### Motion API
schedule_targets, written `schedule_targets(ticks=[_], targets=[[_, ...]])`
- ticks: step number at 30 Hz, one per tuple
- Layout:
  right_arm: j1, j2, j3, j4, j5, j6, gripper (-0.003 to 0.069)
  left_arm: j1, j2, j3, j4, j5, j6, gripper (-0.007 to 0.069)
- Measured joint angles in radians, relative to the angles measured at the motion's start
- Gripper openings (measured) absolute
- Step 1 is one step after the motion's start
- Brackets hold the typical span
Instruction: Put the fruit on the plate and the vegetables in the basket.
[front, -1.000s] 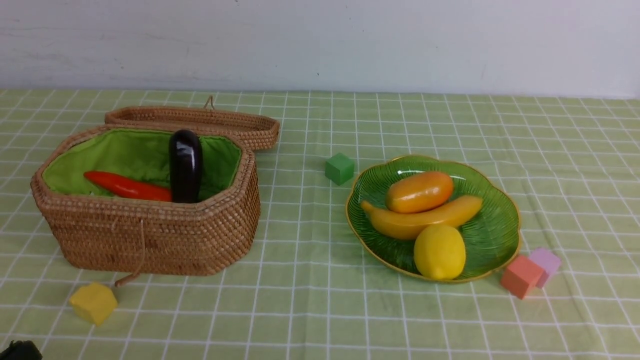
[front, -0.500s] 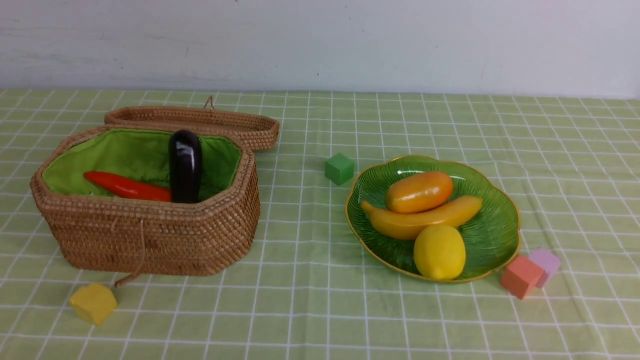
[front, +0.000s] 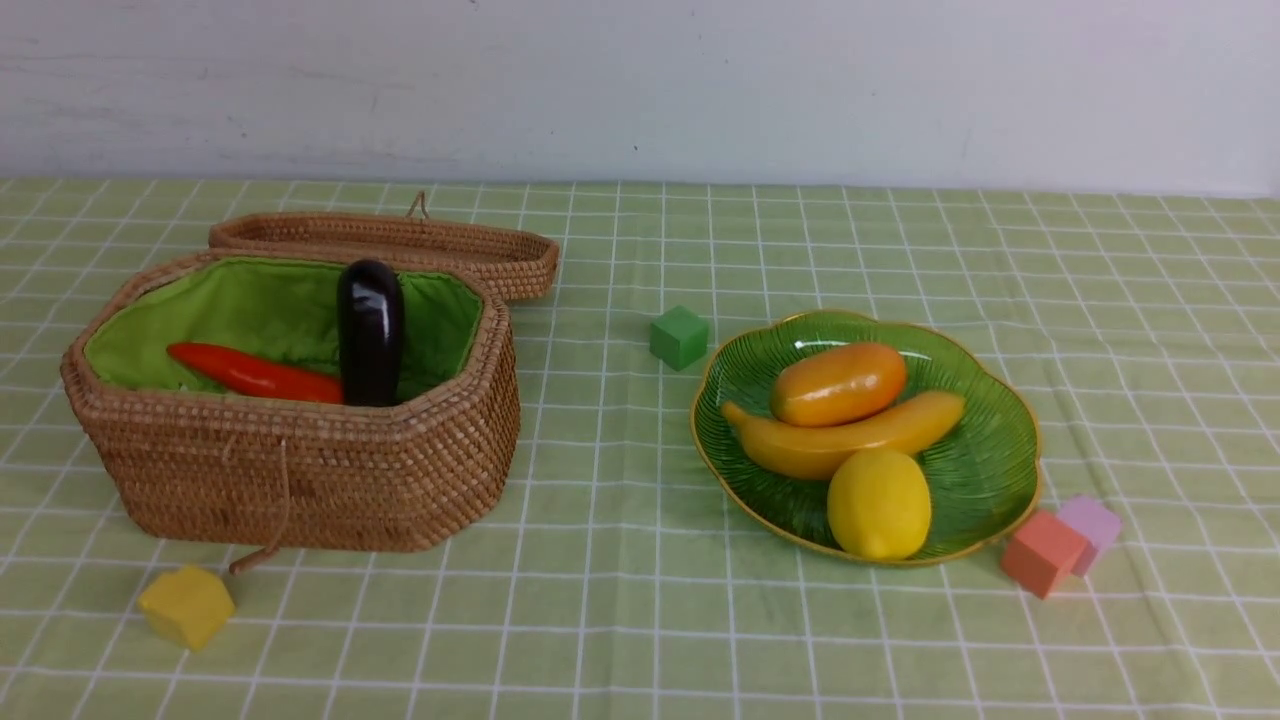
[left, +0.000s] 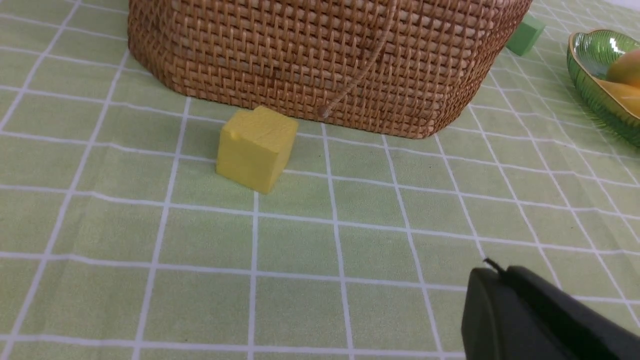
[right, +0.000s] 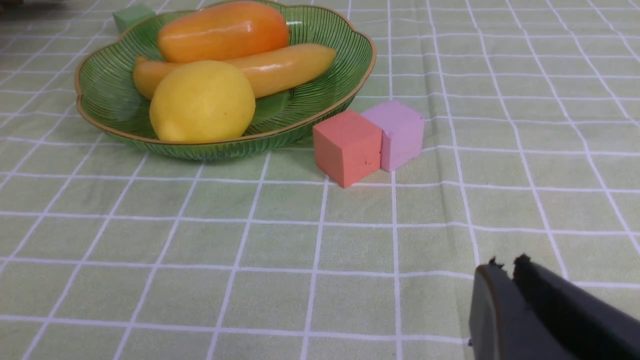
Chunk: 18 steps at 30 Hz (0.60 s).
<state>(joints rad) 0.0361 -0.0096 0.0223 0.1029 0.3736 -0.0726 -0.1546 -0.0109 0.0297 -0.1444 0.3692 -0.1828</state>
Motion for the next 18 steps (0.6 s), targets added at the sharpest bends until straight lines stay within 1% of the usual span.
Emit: schedule_targets(ticks=[9, 14, 18], targets=[[0.0, 0.0, 0.0, 0.0, 0.0, 0.0, 0.0066, 0.006, 0.0, 0.0, 0.0, 0.0, 0.0, -0.0013], [0.0, 0.0, 0.0, 0.0, 0.0, 0.0, 0.0075, 0.076, 0.0, 0.0, 0.0, 0.0, -0.001, -0.0013], [0.0, 0.0, 0.0, 0.0, 0.0, 0.0, 0.0076, 0.086, 0.0, 0.0, 0.0, 0.0, -0.001, -0.0013]])
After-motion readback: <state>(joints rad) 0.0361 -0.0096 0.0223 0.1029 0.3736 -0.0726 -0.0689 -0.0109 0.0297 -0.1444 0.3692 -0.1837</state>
